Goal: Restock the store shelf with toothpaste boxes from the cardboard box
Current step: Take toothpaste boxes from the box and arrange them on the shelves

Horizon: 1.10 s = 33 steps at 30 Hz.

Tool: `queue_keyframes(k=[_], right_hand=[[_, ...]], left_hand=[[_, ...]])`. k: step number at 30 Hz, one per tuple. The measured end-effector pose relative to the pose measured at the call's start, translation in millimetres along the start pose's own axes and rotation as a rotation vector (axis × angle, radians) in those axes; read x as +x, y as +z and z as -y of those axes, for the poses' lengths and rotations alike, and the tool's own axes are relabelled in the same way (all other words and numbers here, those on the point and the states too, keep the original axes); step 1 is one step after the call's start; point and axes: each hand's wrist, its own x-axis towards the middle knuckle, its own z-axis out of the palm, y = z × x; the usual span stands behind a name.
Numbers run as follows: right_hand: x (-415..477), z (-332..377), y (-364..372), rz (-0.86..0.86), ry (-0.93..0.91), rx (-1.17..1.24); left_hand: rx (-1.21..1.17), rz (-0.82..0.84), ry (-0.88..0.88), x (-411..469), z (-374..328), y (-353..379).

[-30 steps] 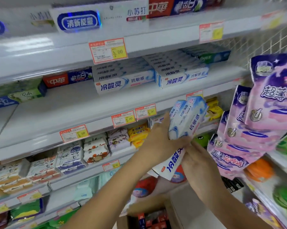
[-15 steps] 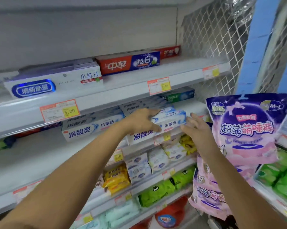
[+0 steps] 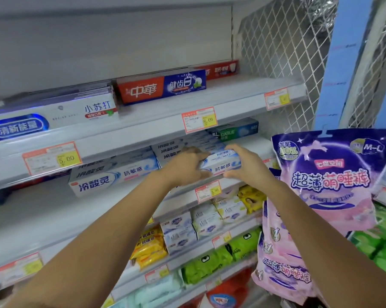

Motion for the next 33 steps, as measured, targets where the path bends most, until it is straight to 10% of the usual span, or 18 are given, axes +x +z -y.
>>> queue_keyframes(k=[9,16,33], right_hand=[[15,-4,-37,0.18,-0.036,0.063],[28,-18,-43,0.006,0.051,0.273],[85,-6,2,0.07,0.24,0.477]], left_hand=[[-0.326,-0.248,-0.377,-82,30,8],[-0.594,-0.216,-0.507,-85,27,16],[-0.461,-0.164,-0.681,-50,18,21]])
